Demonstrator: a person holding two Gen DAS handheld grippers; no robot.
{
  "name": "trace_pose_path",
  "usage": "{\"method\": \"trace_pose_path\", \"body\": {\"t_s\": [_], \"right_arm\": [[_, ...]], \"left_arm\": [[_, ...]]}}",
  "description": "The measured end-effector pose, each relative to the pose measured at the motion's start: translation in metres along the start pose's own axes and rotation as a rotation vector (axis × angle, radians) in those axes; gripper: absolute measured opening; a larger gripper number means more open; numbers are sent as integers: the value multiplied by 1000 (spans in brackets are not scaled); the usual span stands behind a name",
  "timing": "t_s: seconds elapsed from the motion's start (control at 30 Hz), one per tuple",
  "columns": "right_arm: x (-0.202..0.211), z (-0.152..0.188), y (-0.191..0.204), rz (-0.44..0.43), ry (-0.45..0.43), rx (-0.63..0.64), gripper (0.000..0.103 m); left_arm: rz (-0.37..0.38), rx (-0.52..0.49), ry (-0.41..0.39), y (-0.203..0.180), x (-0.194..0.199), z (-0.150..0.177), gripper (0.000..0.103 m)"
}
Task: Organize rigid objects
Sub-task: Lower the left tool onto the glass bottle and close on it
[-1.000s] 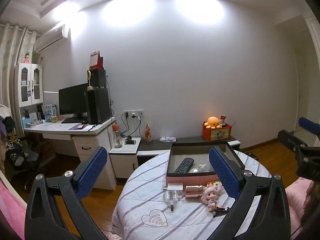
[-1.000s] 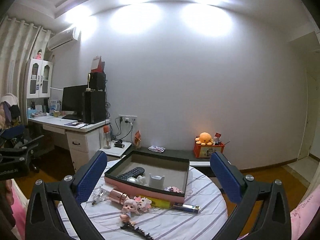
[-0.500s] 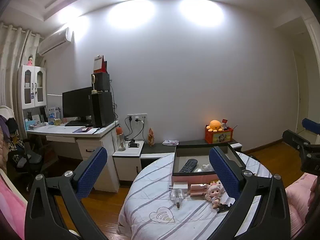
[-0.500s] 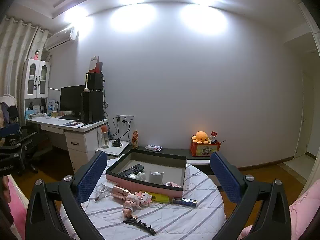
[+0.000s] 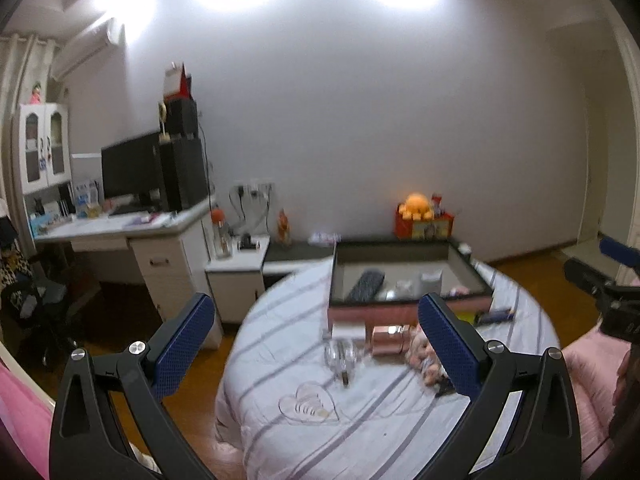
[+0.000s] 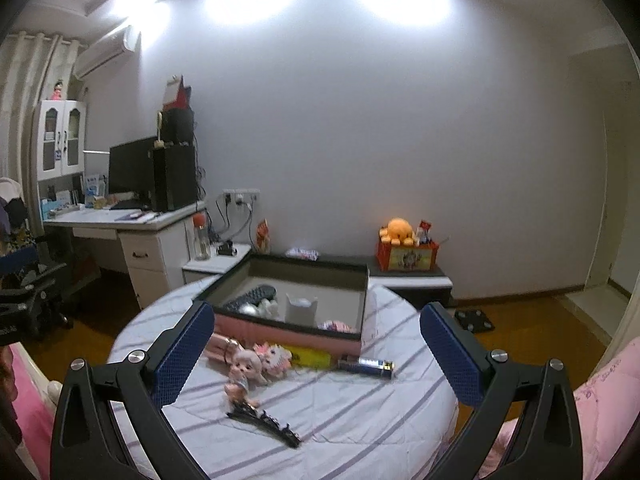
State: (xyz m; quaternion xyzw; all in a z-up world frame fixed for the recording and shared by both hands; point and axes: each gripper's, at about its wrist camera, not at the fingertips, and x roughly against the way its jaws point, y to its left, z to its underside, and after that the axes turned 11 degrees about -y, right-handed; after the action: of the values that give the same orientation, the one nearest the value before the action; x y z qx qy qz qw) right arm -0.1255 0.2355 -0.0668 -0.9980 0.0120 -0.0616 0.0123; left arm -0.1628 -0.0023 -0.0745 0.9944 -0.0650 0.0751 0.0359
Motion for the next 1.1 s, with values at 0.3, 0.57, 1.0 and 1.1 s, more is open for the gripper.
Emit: {"method": "trace_pose_path", "body": {"t_s": [0.3, 0.57, 1.0, 1.1], "right_arm": [[-59, 46, -23, 22, 146, -31, 103], [-107, 77, -45, 40, 261, -51, 103], [-159, 105, -70, 59, 416, -55, 103], [-163, 109, -68, 27, 447, -59, 103]], "left_arm": [[24, -28, 210, -14, -79, 55, 103], [35, -25, 377, -21, -148, 96, 99], [26, -32, 532, -17, -204, 127, 85], [53, -24, 531, -17, -207, 126, 70]]}}
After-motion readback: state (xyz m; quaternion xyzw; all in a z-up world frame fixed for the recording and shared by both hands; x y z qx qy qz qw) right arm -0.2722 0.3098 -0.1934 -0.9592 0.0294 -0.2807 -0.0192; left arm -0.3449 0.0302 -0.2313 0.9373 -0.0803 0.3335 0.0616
